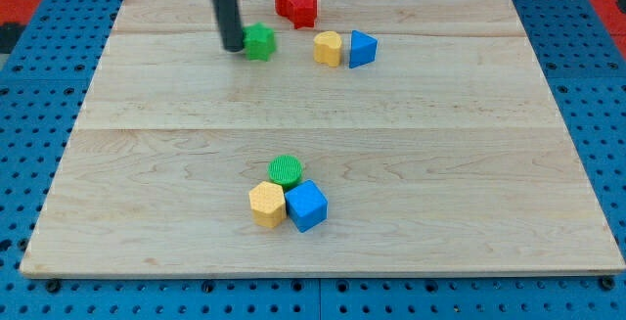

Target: Place green star yellow heart and blue triangle in a horizontal line

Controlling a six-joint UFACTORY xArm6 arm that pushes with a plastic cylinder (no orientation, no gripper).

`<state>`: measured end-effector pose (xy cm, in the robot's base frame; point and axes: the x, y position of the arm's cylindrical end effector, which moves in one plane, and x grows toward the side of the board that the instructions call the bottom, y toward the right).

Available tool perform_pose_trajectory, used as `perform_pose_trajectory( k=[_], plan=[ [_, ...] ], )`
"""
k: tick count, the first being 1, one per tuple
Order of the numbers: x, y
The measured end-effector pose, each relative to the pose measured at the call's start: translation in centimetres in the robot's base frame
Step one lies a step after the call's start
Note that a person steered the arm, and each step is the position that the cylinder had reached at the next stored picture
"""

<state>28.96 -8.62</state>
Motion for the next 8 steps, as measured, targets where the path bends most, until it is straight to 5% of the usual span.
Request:
perform_pose_trajectory(
  k=[1, 3, 4, 7, 8],
  plan=[
    [-2.1, 3.1],
    [5.1, 0.9],
    [6.8, 6.0],
    [0.8, 9.6],
    [2.0, 9.7]
  ],
)
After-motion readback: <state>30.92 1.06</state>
